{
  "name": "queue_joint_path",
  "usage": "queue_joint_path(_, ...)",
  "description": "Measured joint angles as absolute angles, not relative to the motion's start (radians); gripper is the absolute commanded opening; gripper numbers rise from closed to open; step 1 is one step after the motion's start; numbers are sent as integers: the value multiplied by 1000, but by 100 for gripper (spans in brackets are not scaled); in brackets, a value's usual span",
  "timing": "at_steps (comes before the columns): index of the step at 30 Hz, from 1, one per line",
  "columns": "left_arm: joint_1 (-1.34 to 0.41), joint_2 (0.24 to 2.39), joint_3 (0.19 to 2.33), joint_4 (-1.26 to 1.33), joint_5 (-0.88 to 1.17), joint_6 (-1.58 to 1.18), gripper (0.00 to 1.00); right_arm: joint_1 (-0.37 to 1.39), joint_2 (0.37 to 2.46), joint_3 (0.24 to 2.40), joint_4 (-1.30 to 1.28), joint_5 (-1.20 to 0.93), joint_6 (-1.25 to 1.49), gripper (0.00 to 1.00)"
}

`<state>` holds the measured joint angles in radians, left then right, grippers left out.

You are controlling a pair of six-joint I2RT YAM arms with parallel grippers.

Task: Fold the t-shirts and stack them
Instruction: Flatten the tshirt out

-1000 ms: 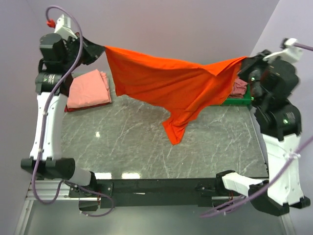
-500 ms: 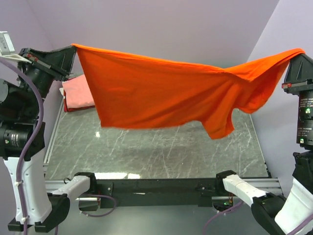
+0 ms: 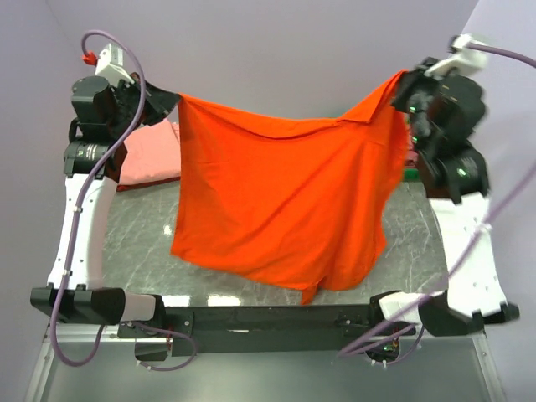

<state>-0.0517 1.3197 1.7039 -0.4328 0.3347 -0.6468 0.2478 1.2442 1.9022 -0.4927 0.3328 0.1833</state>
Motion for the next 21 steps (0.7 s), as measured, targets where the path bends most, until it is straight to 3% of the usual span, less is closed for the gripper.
queue_joint_path(10, -52, 1281, 1695, -438, 341, -648, 0, 248, 1293, 1897, -510, 321, 192, 0)
queue_joint_path(21, -52, 997, 1692, -545, 229, -623, 0, 255, 1146, 2021, -584, 278, 196, 0)
